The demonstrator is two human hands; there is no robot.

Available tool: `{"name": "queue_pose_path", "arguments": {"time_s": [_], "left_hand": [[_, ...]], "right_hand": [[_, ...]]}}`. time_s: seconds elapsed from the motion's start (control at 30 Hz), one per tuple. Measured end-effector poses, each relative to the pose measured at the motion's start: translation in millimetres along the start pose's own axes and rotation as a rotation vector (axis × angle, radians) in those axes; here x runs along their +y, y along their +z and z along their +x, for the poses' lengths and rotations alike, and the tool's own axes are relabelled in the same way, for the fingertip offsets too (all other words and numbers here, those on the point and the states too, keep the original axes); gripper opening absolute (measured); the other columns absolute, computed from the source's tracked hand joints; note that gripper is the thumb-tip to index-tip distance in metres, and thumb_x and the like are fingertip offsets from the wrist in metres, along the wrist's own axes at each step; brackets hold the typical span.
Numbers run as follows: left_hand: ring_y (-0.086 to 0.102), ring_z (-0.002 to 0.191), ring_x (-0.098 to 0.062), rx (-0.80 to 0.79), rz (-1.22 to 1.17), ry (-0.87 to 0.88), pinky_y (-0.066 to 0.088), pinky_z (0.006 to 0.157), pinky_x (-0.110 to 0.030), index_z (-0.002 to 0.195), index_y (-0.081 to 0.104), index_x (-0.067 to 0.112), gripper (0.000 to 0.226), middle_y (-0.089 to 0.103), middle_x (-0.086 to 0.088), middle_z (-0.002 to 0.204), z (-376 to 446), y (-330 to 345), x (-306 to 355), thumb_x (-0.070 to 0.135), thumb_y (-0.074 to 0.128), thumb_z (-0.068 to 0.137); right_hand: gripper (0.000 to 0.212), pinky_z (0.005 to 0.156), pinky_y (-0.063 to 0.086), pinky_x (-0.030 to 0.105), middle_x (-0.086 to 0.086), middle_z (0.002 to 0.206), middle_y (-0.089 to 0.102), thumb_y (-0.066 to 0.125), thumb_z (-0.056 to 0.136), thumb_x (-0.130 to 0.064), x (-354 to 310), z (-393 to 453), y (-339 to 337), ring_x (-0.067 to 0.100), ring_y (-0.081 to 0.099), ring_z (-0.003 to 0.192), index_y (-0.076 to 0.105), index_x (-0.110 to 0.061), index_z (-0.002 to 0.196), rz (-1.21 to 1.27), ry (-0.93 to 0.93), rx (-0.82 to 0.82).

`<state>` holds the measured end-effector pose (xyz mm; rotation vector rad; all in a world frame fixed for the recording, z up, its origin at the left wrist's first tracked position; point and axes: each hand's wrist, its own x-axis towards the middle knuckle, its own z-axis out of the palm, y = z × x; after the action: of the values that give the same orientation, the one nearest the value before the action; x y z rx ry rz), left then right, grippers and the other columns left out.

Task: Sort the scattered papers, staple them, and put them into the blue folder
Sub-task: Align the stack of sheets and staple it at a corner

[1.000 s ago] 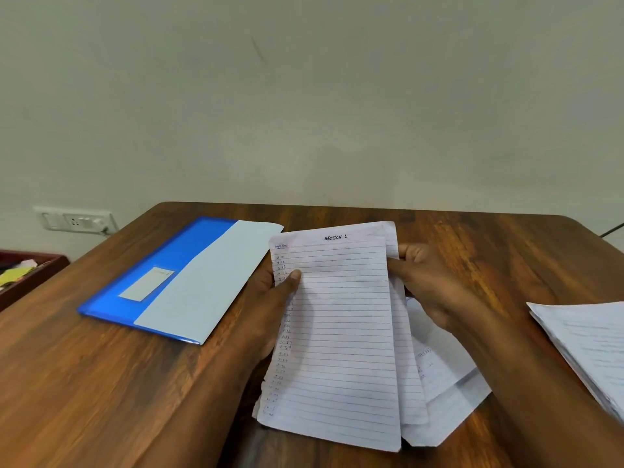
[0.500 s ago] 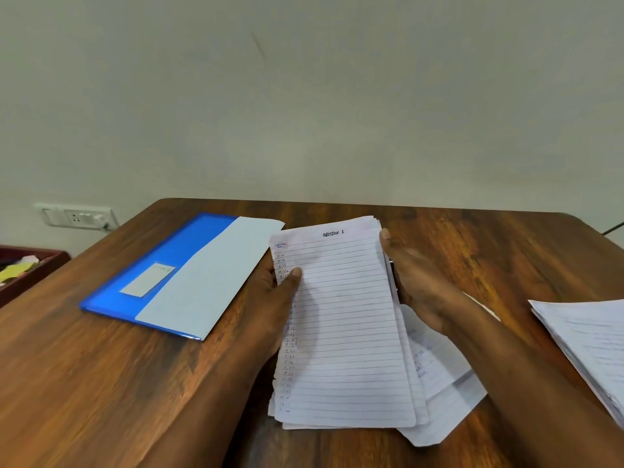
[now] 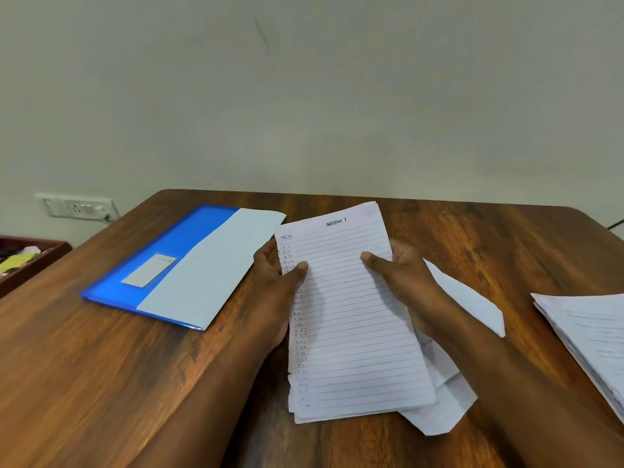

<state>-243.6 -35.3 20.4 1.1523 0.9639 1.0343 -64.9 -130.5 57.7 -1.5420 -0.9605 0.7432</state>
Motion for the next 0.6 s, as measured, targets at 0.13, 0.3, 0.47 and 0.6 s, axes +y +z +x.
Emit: {"name": "queue_pose_path", "arguments": {"time_s": [0.13, 0.3, 0.47, 0.6], "left_hand": [[0.072, 0.117, -0.020, -0.119, -0.039, -0.088, 0.056, 0.105, -0.051, 0.137, 0.061, 0.030, 0.045, 0.074, 0.007, 0.131, -0.8, 0.7, -0.8, 0.010, 0.071, 0.098], [0.074, 0.114, -0.027, -0.194, 0.018, -0.122, 0.054, 0.106, -0.059, 0.126, 0.067, 0.030, 0.030, 0.078, 0.003, 0.122, -5.3, -0.9, -2.3, 0.012, 0.068, 0.101], [0.072, 0.114, -0.030, -0.095, 0.119, -0.066, 0.054, 0.105, -0.060, 0.125, 0.067, 0.027, 0.024, 0.076, -0.001, 0.123, -1.4, -15.2, 8.4, 0.023, 0.068, 0.102], [0.072, 0.112, -0.030, 0.015, 0.167, -0.074, 0.054, 0.103, -0.060, 0.124, 0.066, 0.031, 0.031, 0.075, 0.002, 0.123, 5.5, -35.7, 14.4, 0.033, 0.072, 0.094]], "right_hand": [[0.020, 0.075, 0.050, 0.018, -0.013, 0.118, 0.071, 0.063, 0.103, -0.026, -0.8, 0.2, -0.9, 0.003, 0.067, 0.103, 0.065, -0.026, 0.123, 0.047, 0.006, 0.018], [0.030, 0.089, 0.056, 0.030, -0.007, 0.128, 0.070, 0.063, 0.103, -0.030, 2.4, -0.3, 2.6, 0.012, 0.068, 0.111, 0.064, -0.020, 0.131, 0.023, 0.047, -0.004], [0.023, 0.071, 0.057, 0.039, 0.004, 0.097, 0.078, 0.060, 0.104, -0.033, -5.5, 5.0, -11.4, 0.020, 0.072, 0.082, 0.069, -0.012, 0.110, 0.025, 0.071, 0.015], [0.012, 0.064, 0.053, 0.034, 0.001, 0.088, 0.076, 0.070, 0.099, -0.029, 0.0, 12.2, -35.9, 0.019, 0.070, 0.076, 0.066, -0.019, 0.105, -0.373, -0.045, 0.104]]}}
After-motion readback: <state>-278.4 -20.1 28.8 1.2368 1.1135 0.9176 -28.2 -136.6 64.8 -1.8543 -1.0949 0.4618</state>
